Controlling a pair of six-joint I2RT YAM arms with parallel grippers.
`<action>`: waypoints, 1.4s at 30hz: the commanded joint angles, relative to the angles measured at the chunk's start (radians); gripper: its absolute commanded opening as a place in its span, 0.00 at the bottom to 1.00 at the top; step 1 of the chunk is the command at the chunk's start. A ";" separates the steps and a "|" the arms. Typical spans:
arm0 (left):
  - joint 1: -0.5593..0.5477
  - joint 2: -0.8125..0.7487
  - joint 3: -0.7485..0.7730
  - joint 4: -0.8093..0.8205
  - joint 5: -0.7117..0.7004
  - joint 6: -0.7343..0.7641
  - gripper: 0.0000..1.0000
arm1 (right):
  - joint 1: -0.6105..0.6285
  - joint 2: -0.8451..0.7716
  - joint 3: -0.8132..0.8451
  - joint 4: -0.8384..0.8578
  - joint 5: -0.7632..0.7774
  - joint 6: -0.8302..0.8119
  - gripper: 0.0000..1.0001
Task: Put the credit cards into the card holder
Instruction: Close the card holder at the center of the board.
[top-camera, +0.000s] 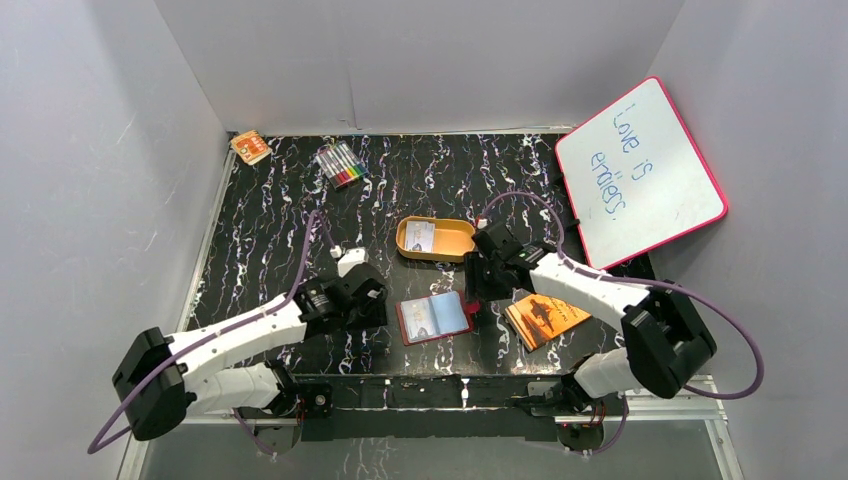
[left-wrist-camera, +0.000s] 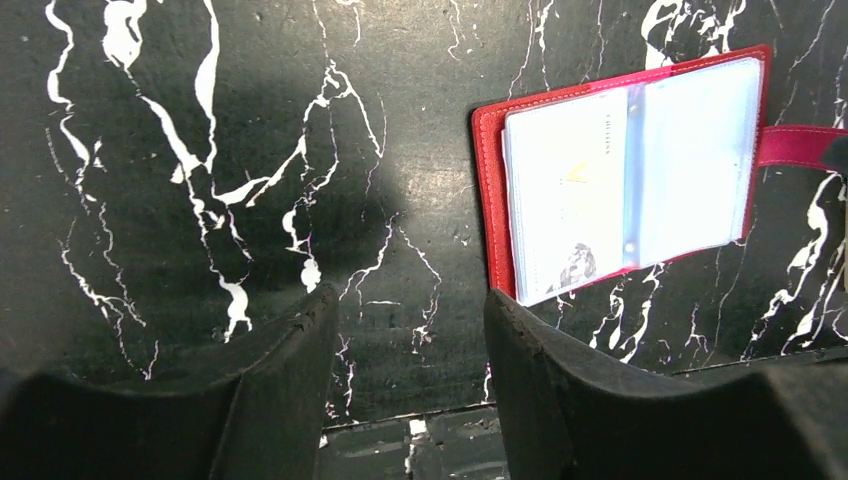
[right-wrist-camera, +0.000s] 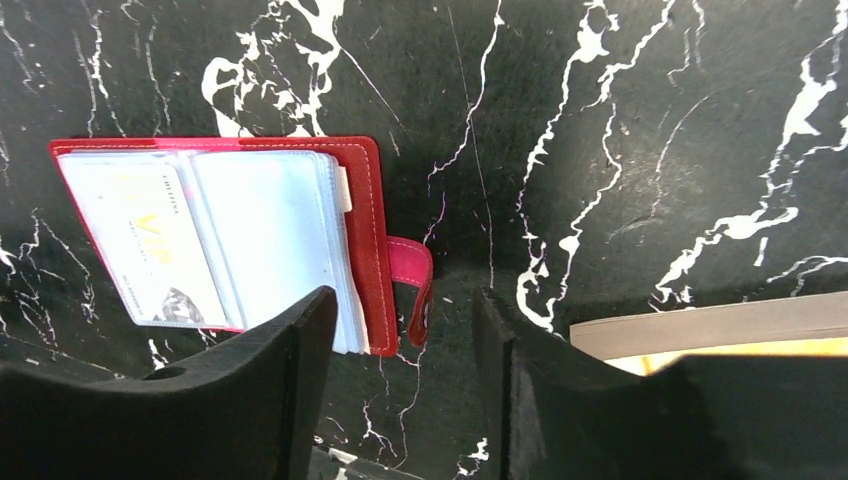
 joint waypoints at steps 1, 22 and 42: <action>-0.004 -0.066 -0.028 -0.078 -0.046 -0.037 0.54 | -0.007 0.033 -0.007 0.043 -0.039 -0.025 0.55; -0.004 0.045 -0.128 0.086 0.036 -0.036 0.46 | -0.013 -0.142 -0.048 0.131 -0.445 -0.068 0.00; -0.003 0.146 -0.143 0.209 0.112 -0.014 0.26 | 0.174 -0.016 -0.049 0.615 -0.415 0.222 0.00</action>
